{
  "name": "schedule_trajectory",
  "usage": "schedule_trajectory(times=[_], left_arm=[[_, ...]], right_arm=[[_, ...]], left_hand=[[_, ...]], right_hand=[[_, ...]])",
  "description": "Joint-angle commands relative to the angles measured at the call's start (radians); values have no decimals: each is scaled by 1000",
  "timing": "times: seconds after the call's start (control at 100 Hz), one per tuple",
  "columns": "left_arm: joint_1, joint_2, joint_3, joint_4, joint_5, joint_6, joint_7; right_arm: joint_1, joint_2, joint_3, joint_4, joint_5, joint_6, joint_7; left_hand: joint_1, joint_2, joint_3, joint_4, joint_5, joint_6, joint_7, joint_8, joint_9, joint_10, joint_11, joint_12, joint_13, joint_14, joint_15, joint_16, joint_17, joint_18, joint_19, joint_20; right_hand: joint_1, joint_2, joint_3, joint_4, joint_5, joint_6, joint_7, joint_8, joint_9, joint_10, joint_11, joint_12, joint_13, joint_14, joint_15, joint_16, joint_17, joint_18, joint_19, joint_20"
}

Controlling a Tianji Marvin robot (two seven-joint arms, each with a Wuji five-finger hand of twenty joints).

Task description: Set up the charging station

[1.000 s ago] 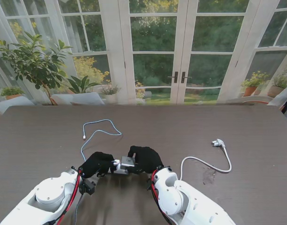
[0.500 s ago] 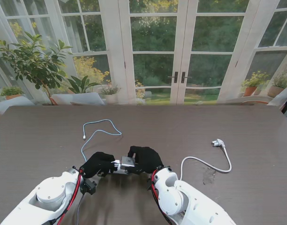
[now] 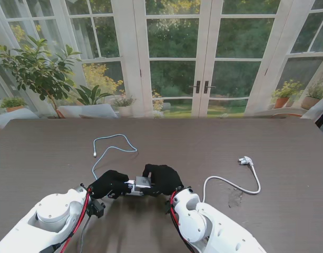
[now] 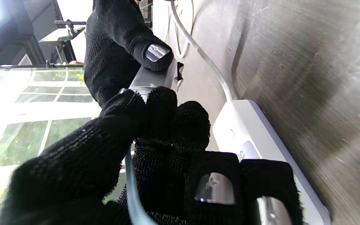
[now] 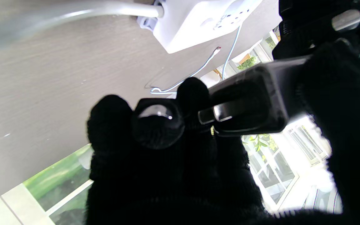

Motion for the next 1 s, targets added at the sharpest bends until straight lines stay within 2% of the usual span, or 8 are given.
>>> schedule_trajectory(times=[0.0, 0.11, 0.23, 0.44, 0.59, 0.76, 0.83, 0.99], left_arm=[[3, 7, -6, -3, 7, -4, -26], [3, 18, -13, -2, 28, -2, -58], [7, 20, -18, -9, 37, 10, -62], [8, 26, -26, -20, 86, 40, -54], [11, 17, -28, -18, 82, 49, -21], [8, 11, -33, -6, 49, 38, -21], [4, 12, -32, -1, 49, 29, -25], [0, 5, -28, 7, 31, 21, -9]], right_arm=[[-6, -3, -2, -8, -1, -2, 15], [-7, -3, -1, -9, 1, 0, 16], [-8, -4, 1, -10, 6, 2, 18], [-10, -2, 4, -13, 10, 5, 23], [-11, -2, 5, -14, 11, 5, 24], [-12, -1, 6, -15, 12, 6, 26], [-13, -1, 7, -16, 13, 8, 27], [-13, -2, 8, -16, 14, 9, 26]], left_hand=[[38, 21, -67, 45, -27, -13, -29, 37, 88, 26, 34, 28, 16, -159, 71, -13, 47, -195, 273, -58], [-91, 9, -181, 72, -61, -28, -178, 169, 70, -13, -78, 93, 17, -137, -48, -38, 37, -166, 273, -181], [-232, 55, -187, 144, -77, -8, -276, 236, 12, 0, -133, 108, 16, -19, -233, -78, 16, -63, 246, -331], [-257, 152, -409, 170, -115, -20, -265, 259, -55, 25, -158, 108, 14, 19, -319, -66, 9, -13, 204, -367], [-222, 201, -407, 185, -122, -29, -185, 299, -63, 44, -151, 113, 14, 47, -336, -60, 7, 14, 201, -372], [-182, 180, -325, 191, -80, -41, -121, 308, -54, 36, -118, 145, 13, 64, -353, -52, 6, 30, 194, -382], [-125, 126, -266, 137, -89, -61, -80, 262, -54, 29, -109, 164, 14, 52, -359, -38, 6, 24, 194, -391], [-48, 87, -202, 108, -79, -74, -37, 218, -33, 25, -111, 162, 15, 52, -343, -30, 6, 32, 203, -387]], right_hand=[[148, 120, 193, 82, 172, -253, 169, 97, 38, -48, 17, 12, 33, -29, 28, -621, 23, -61, 21, 12], [148, 121, 193, 82, 171, -250, 169, 97, 39, -48, 17, 13, 33, -30, 27, -621, 22, -58, 21, 13], [149, 121, 192, 83, 170, -249, 170, 97, 38, -49, 17, 13, 33, -27, 27, -621, 22, -57, 21, 13], [149, 121, 192, 83, 171, -248, 170, 97, 37, -47, 17, 13, 33, -27, 28, -621, 21, -54, 21, 14], [148, 121, 192, 83, 170, -247, 170, 97, 38, -47, 17, 13, 33, -26, 28, -620, 21, -52, 21, 14], [148, 121, 191, 83, 170, -247, 170, 97, 37, -47, 17, 13, 33, -25, 27, -621, 21, -52, 21, 14], [148, 122, 191, 83, 170, -246, 170, 97, 37, -46, 17, 13, 33, -26, 27, -621, 21, -52, 21, 14], [148, 121, 191, 83, 170, -247, 170, 96, 38, -47, 17, 12, 33, -26, 28, -620, 21, -52, 21, 14]])
